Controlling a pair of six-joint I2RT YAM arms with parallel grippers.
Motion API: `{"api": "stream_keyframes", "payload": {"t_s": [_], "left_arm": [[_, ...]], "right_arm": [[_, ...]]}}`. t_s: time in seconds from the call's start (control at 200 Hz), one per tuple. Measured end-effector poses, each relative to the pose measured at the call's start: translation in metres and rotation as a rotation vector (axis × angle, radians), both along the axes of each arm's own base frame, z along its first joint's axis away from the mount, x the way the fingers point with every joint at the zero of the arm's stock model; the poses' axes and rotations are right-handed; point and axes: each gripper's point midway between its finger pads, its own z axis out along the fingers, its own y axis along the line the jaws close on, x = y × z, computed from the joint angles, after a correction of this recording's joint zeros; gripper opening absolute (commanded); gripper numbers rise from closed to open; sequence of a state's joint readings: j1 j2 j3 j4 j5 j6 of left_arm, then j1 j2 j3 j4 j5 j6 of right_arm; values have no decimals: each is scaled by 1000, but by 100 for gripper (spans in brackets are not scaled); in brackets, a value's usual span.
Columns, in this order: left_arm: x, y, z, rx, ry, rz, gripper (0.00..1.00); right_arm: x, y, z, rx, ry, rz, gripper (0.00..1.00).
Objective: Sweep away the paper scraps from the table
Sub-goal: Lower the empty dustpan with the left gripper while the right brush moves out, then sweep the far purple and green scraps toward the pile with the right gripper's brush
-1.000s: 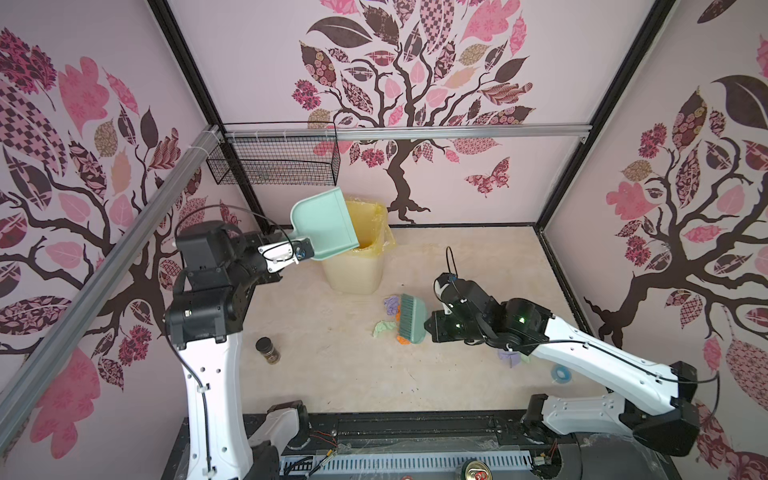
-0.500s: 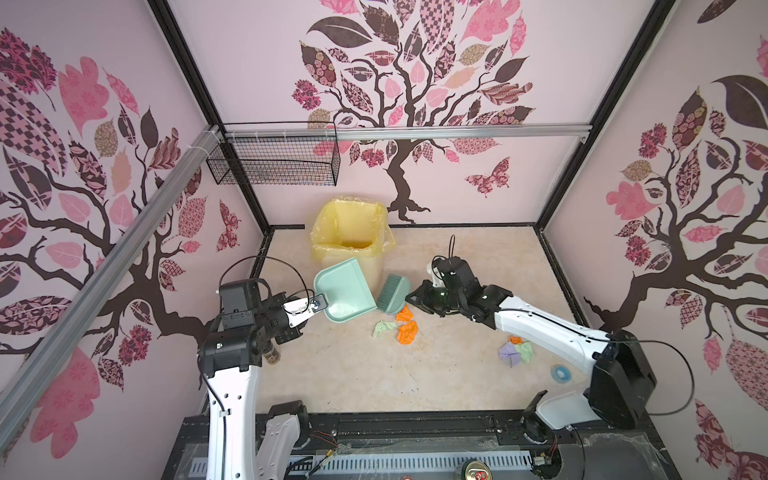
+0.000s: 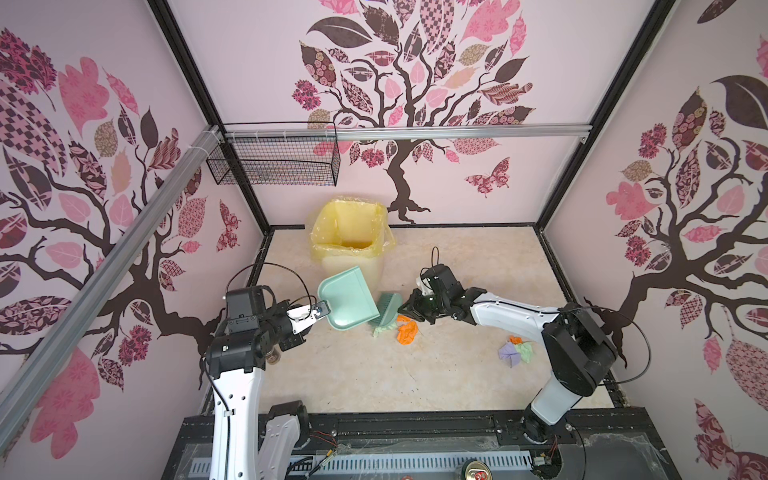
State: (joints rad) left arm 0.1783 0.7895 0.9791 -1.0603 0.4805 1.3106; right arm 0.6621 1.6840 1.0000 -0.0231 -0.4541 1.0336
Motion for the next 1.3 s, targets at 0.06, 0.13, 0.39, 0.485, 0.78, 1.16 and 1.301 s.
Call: {"api": "stream_keyframes", "payload": {"t_s": [0.06, 0.13, 0.39, 0.485, 0.78, 1.16, 1.301], "left_arm": [[-2, 0, -6, -1, 12, -2, 0], [-3, -1, -13, -4, 29, -2, 0], [-5, -4, -24, -21, 57, -14, 0], [-4, -5, -27, -31, 69, -20, 0], [0, -10, -42, -78, 131, -36, 0], [1, -14, -45, -100, 136, -47, 0], [-2, -16, -53, -111, 152, -45, 0]], "right_arm": [[-5, -9, -13, -9, 29, -3, 0], [-11, -19, -23, -11, 53, -6, 0], [-43, -61, -14, -21, 39, -18, 0], [-63, -82, -13, -47, 47, -28, 0], [-108, -131, 12, -129, 9, -65, 0], [-67, -188, 152, -457, -321, -181, 0], [-48, -239, 150, -821, -309, -269, 0]]}}
